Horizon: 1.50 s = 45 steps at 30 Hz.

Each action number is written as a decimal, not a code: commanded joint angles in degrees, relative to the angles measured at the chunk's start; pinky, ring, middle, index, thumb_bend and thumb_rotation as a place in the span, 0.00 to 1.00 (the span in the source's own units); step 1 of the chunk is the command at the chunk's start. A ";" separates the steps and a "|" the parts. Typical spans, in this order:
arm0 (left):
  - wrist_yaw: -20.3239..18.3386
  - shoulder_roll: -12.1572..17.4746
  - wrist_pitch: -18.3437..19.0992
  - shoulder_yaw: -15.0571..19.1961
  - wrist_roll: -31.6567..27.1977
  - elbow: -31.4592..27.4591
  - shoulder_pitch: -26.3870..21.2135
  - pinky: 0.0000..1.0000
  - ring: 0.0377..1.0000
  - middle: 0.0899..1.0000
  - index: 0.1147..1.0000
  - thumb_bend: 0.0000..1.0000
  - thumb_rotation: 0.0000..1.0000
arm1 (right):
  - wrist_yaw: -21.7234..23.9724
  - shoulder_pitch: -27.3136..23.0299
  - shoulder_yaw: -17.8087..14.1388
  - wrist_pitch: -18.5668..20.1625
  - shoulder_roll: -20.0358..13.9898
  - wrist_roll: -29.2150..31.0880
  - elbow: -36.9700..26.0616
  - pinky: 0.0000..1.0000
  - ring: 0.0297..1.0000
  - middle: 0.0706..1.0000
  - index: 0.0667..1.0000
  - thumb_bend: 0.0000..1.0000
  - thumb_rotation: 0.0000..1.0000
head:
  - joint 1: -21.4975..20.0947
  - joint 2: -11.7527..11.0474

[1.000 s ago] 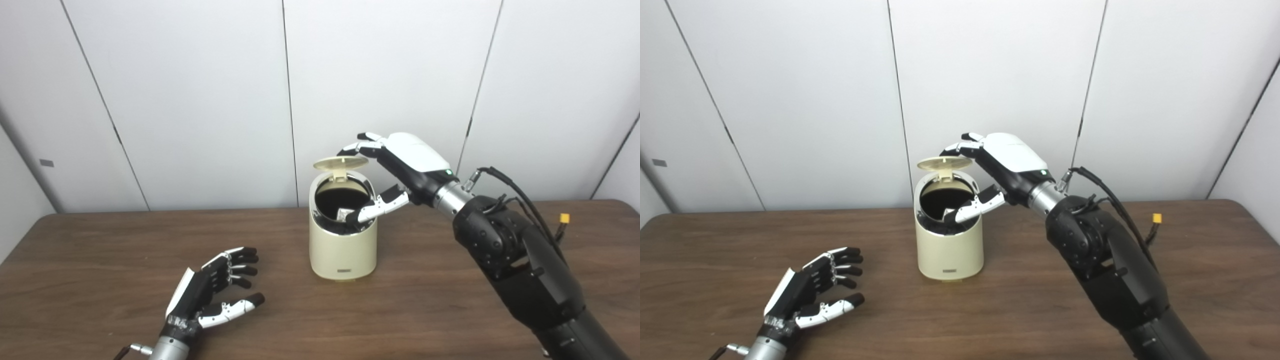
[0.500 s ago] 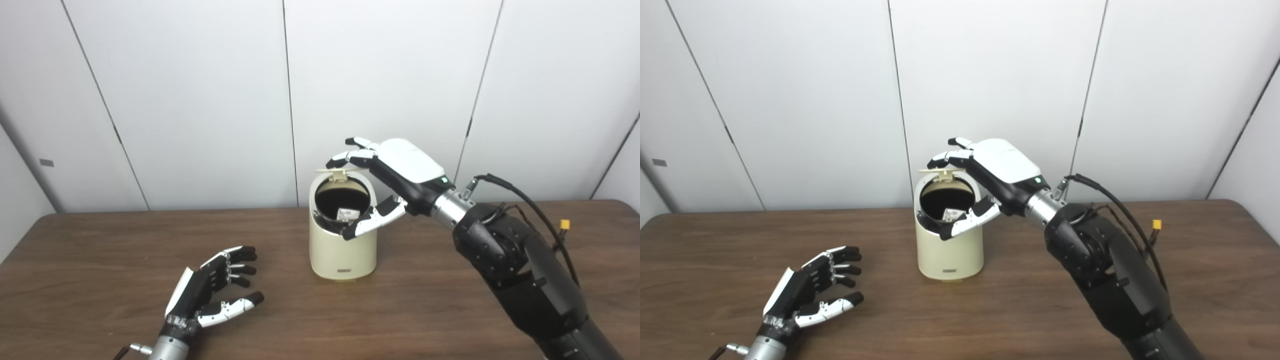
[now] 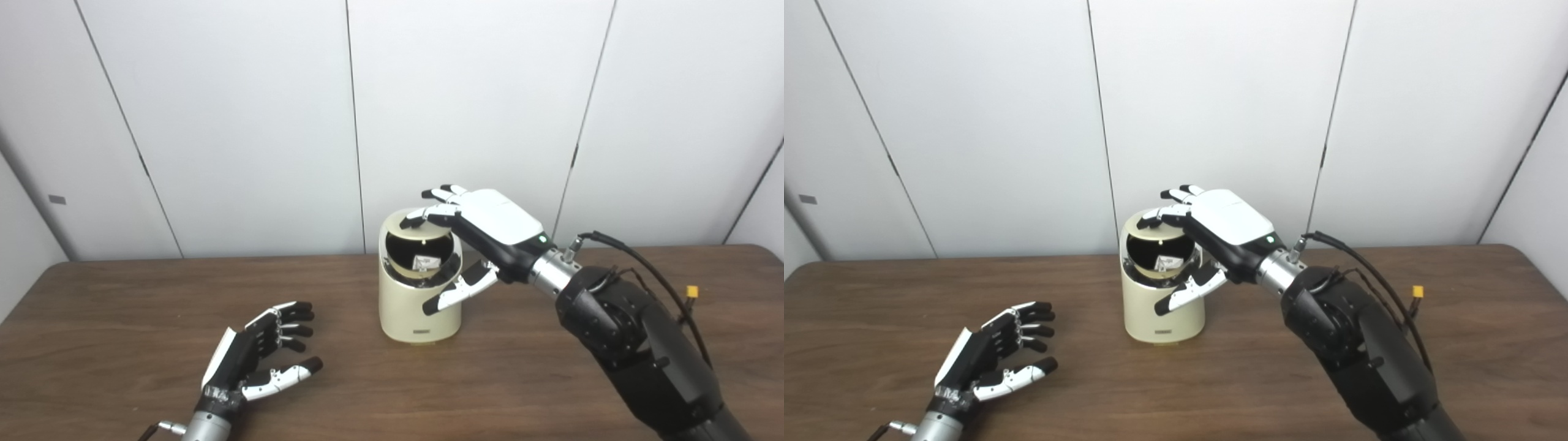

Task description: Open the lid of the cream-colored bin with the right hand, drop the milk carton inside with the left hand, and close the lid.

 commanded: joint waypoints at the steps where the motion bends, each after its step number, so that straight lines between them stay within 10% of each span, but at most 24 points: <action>1: 0.80 -0.22 -0.74 0.05 0.24 0.51 0.42 0.61 0.69 0.75 0.77 0.74 0.17 | -1.05 -1.44 -0.60 -1.63 -0.80 -0.40 -2.12 0.94 0.92 0.74 0.75 0.86 0.49 | -0.03 0.06; 45: 0.53 0.04 1.04 0.26 0.09 -0.41 0.89 0.60 0.68 0.74 0.76 0.75 0.18 | 2.00 2.77 -2.19 1.28 -0.29 -2.87 -3.97 0.98 0.94 0.76 0.76 0.86 0.47 | 0.13 1.59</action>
